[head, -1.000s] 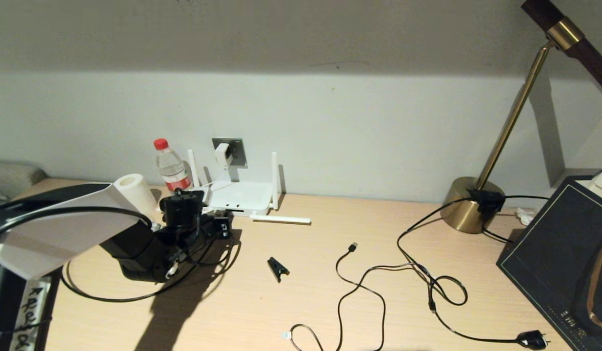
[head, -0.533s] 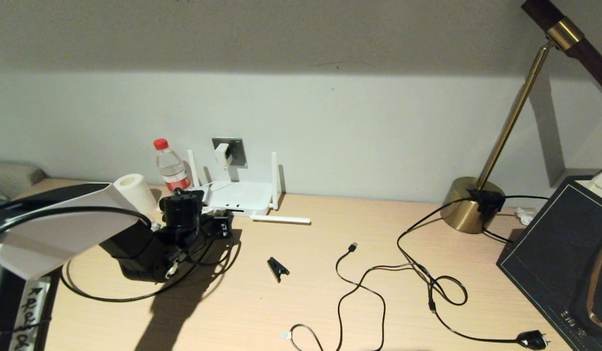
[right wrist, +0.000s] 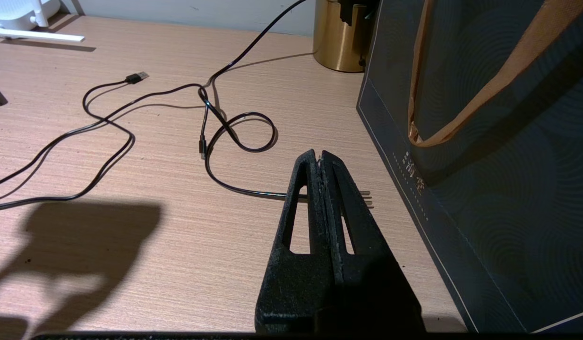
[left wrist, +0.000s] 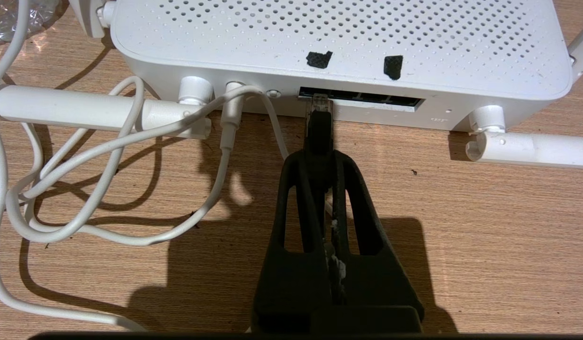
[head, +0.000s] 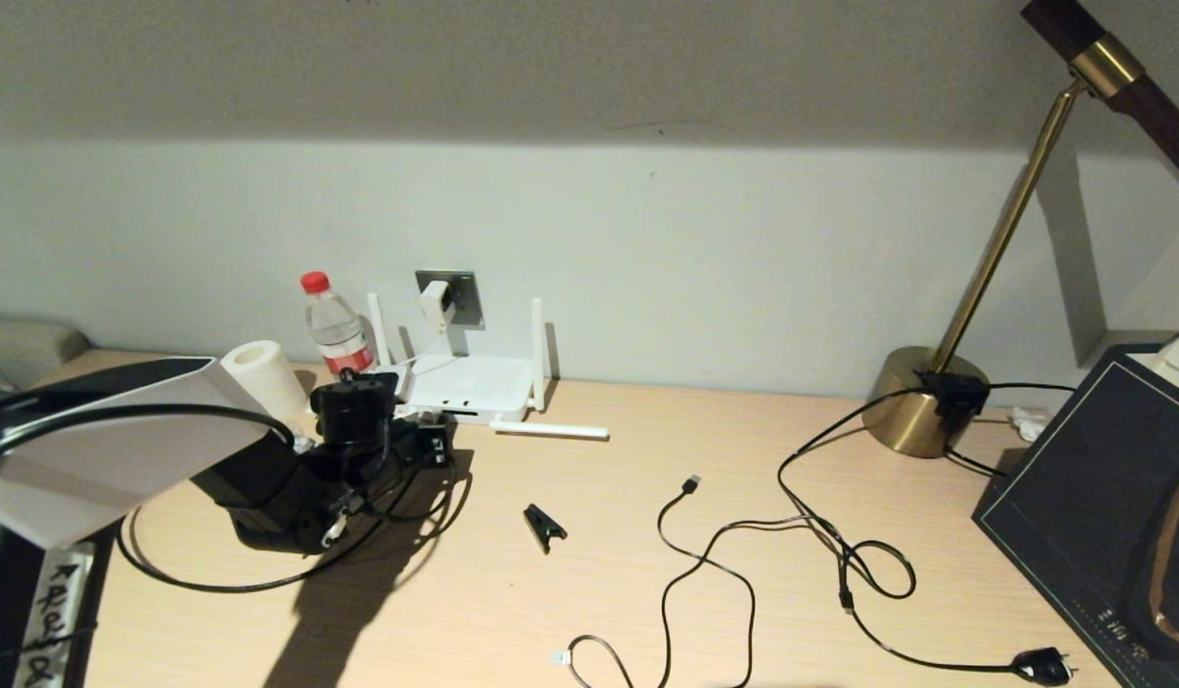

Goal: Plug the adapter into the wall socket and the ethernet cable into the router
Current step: Plug cable into router interface

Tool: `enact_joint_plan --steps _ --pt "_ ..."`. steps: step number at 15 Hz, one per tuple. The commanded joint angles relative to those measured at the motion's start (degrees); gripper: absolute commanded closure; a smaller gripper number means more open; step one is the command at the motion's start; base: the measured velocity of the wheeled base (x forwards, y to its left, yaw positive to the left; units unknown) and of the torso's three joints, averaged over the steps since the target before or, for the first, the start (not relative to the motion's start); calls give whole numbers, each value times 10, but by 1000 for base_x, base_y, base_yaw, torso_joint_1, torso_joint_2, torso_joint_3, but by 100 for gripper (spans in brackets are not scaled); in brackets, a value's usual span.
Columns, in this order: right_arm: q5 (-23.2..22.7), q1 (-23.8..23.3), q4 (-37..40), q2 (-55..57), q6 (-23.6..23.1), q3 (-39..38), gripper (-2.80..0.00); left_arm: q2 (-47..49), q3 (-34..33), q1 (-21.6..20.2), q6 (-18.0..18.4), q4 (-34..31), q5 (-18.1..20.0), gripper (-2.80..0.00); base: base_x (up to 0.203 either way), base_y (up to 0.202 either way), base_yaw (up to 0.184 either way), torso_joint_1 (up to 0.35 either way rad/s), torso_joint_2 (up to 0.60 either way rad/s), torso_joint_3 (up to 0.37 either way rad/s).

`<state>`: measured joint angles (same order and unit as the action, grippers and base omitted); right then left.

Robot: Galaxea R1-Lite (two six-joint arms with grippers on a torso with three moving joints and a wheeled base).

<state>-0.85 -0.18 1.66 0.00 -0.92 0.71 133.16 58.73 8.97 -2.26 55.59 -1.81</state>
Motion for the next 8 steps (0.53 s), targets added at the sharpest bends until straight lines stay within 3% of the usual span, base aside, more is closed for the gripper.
enact_joint_plan --steps 1,8 --pt "0 0 0 0 0 0 0 -1 0 0 0 3 0 0 0 0 0 0 0 0" --pt "0 0 0 0 0 0 0 -2 1 -1 0 3 0 0 0 0 0 0 0 0"
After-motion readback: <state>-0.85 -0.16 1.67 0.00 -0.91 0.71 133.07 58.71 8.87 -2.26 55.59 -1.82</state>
